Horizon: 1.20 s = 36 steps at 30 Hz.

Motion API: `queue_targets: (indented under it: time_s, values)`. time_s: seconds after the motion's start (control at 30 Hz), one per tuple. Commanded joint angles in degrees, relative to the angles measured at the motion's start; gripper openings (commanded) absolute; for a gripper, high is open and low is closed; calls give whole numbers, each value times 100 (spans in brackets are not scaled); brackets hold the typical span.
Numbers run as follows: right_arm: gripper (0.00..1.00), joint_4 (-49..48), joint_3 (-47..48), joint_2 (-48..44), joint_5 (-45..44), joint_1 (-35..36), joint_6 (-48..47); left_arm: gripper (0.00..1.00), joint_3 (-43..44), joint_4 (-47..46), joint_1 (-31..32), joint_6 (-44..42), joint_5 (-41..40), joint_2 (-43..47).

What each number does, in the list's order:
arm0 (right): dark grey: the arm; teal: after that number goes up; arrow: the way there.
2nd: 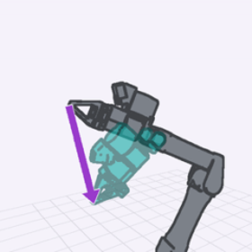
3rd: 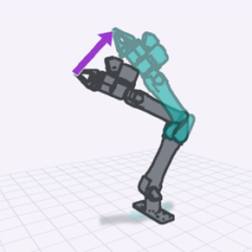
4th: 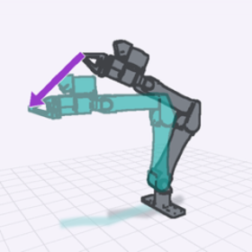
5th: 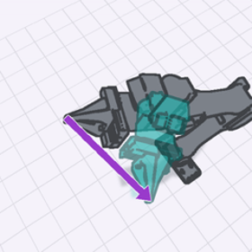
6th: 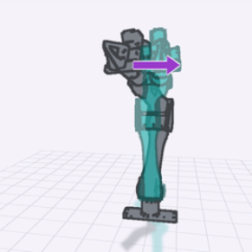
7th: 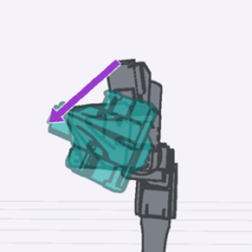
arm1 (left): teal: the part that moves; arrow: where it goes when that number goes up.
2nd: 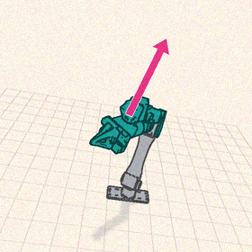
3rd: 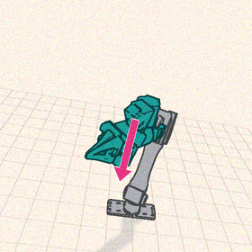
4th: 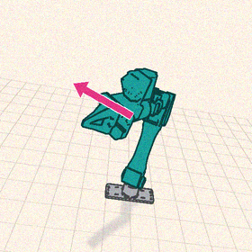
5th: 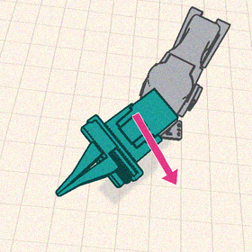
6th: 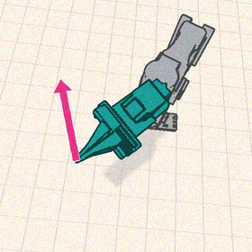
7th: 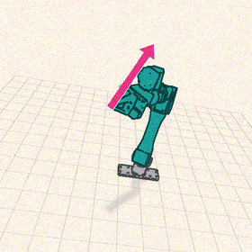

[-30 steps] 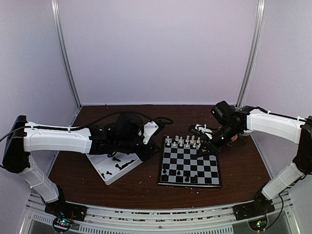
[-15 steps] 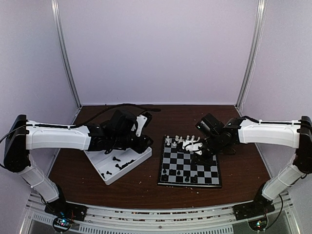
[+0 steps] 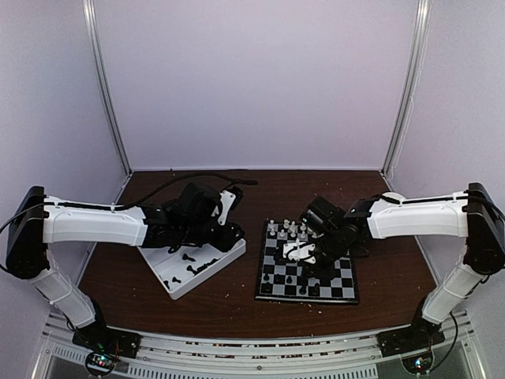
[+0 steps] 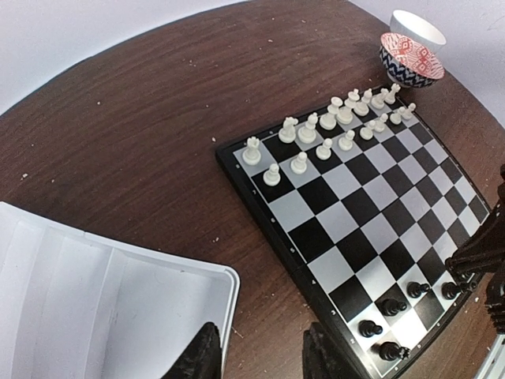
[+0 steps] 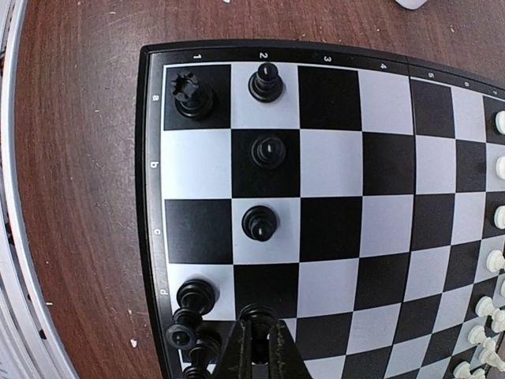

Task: Set up the chess pieces on the board
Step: Place the pawn at e7.

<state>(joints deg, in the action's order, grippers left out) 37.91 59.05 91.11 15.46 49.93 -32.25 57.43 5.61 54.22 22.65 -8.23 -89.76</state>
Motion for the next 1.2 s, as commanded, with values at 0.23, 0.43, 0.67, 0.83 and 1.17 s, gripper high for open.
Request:
queue_targets:
  time_s: [0.23, 0.43, 0.67, 0.83, 1.17]
  values:
    - [4, 108, 221, 357, -132, 65, -23, 36, -42, -270, 1, 91, -100, 82]
    - [6, 105, 221, 443, -130, 66, -27, 36, 13, -262, 1, 64, -91, 7]
    - [13, 59, 212, 478, -180, 61, 24, 36, 26, -271, 1, 72, -65, -54]
    - [21, 51, 236, 411, -187, 64, 89, 36, 27, -238, 1, 72, -75, -70]
    - [27, 426, 505, -356, 35, -87, 205, 38, 177, 931, -7, 269, -501, 361]
